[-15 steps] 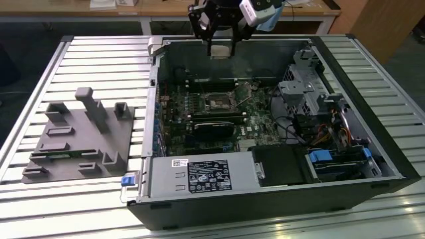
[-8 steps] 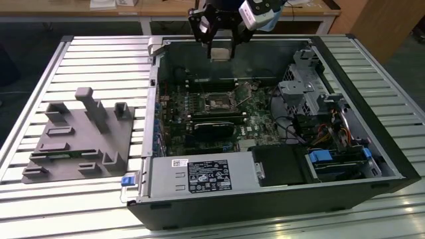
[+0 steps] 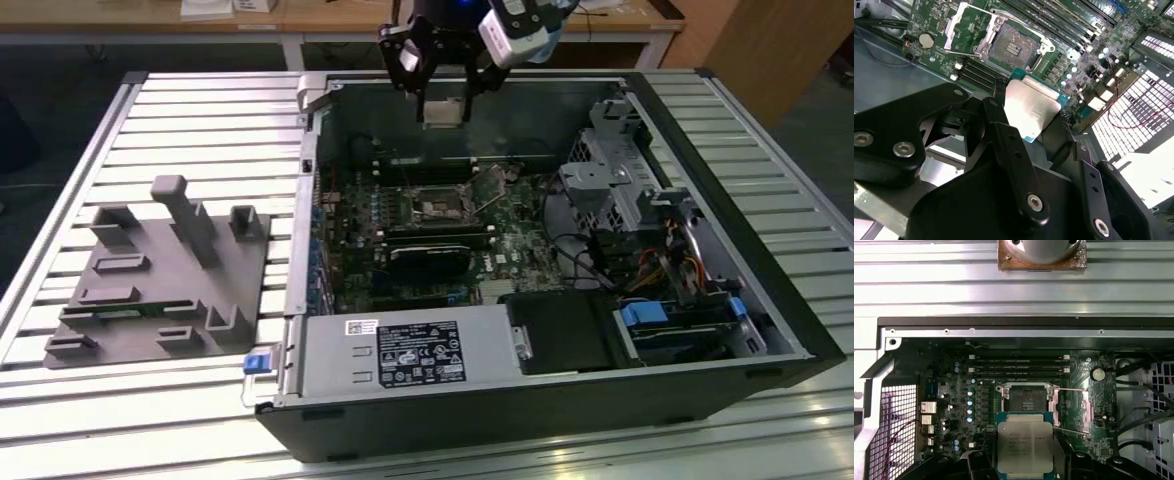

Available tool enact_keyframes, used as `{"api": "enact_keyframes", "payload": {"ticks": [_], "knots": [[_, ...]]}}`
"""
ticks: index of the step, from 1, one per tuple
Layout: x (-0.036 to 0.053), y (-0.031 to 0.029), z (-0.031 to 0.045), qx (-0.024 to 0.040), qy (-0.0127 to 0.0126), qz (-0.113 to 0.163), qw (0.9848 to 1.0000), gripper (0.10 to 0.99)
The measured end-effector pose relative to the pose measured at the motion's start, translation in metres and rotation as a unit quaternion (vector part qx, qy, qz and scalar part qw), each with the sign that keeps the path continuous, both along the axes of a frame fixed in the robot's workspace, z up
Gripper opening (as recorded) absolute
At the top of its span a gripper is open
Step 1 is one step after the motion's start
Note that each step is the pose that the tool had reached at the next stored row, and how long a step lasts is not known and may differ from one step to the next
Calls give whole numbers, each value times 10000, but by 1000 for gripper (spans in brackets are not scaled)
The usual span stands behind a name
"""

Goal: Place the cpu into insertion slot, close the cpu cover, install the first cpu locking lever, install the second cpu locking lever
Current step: 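Place the cpu into insertion slot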

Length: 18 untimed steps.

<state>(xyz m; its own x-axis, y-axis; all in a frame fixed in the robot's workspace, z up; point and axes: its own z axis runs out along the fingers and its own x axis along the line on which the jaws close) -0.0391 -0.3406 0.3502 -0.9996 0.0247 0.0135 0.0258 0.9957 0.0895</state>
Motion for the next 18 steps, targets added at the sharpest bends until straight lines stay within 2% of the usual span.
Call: {"api": "enact_keyframes", "payload": {"ticks": [18], "knots": [[0,0,-132,0,-3,0,10000,541]]}}
